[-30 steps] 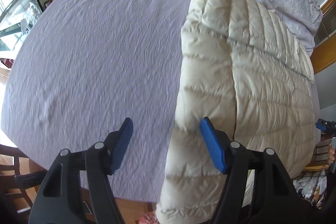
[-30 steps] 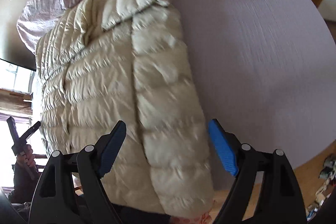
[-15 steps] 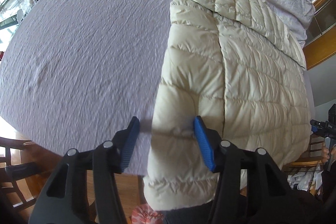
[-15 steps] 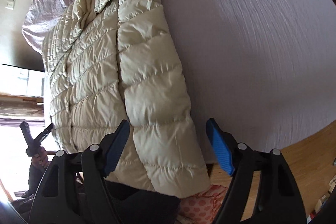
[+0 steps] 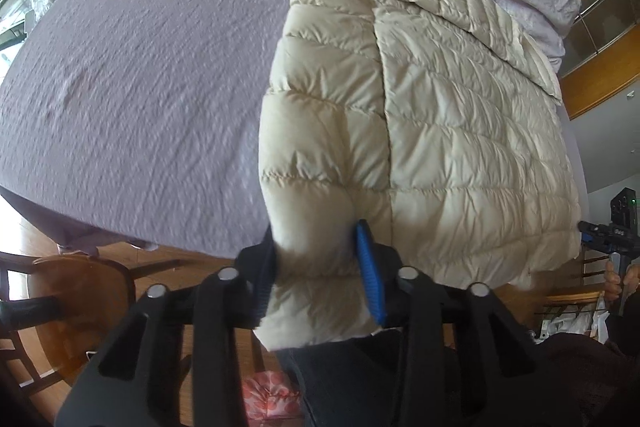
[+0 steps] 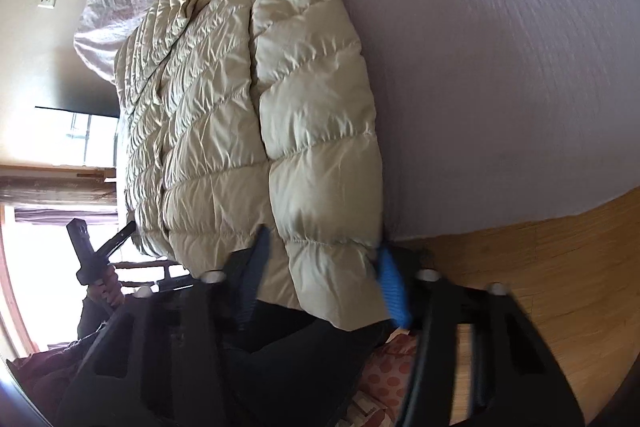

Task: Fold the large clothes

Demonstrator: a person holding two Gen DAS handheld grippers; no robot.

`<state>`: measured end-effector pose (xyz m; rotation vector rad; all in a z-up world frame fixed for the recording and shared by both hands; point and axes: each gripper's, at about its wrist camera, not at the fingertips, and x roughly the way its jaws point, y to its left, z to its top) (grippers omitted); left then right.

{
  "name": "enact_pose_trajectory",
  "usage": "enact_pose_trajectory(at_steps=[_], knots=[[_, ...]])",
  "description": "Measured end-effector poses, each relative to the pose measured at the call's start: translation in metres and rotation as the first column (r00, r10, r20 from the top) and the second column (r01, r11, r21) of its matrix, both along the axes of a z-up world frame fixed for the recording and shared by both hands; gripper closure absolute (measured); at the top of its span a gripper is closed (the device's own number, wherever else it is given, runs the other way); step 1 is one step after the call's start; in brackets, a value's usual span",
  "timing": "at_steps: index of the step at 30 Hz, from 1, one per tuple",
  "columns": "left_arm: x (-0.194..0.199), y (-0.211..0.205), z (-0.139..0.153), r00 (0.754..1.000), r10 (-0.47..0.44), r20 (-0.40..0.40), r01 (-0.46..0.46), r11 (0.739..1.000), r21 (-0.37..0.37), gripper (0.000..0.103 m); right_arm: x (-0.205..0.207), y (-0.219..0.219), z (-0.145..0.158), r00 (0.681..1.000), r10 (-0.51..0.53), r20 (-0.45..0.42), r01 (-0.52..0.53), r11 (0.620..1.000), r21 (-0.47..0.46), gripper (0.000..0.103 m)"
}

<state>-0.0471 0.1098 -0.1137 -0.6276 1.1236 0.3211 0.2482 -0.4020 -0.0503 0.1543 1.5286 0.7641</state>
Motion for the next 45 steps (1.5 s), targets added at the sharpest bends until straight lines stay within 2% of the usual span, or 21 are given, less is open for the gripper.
enact_pose_trajectory(at_steps=[1,3,5,7,15,24,32,39,45], knots=[[0.001,-0.001,0.000,1.000,0.001,0.002,-0.001,1.000,-0.001,0.076,-0.001,0.000,0.000,1.000,0.009,0.002,-0.009,1.000,-0.001,0.078],[0.002,-0.004,0.004,1.000,0.008,0.009,-0.008,1.000,0.006,0.084,-0.002,0.002,0.002,1.000,0.020,0.017,-0.020,1.000,0.014,0.087],[0.003,-0.004,0.010,1.000,0.018,0.017,-0.018,1.000,0.021,0.091,-0.001,0.003,0.010,0.999,0.025,0.043,-0.027,0.999,0.041,0.090],[0.004,-0.003,0.016,0.999,0.029,0.027,-0.030,0.999,0.035,0.093,0.001,0.003,0.020,0.997,0.027,0.076,-0.032,0.997,0.064,0.093],[0.008,0.006,0.050,0.989,0.110,0.098,-0.119,0.989,0.086,0.095,0.019,0.002,0.056,0.982,0.016,0.187,-0.042,0.990,0.133,0.094],[0.026,0.014,0.094,0.967,0.195,0.164,-0.223,0.960,0.173,0.095,0.056,0.024,0.091,0.959,0.027,0.281,-0.079,0.981,0.176,0.094],[0.063,0.027,0.121,0.970,0.173,0.172,-0.215,0.940,0.263,0.095,0.095,0.056,0.107,0.945,-0.004,0.328,-0.058,0.982,0.179,0.094],[0.109,0.067,0.141,0.965,0.143,0.221,-0.199,0.946,0.258,0.095,0.131,0.084,0.127,0.928,-0.106,0.356,0.033,0.978,0.205,0.094],[0.162,0.097,0.142,0.972,0.120,0.205,-0.172,0.949,0.262,0.095,0.164,0.113,0.133,0.914,-0.183,0.362,0.114,0.972,0.204,0.094]])
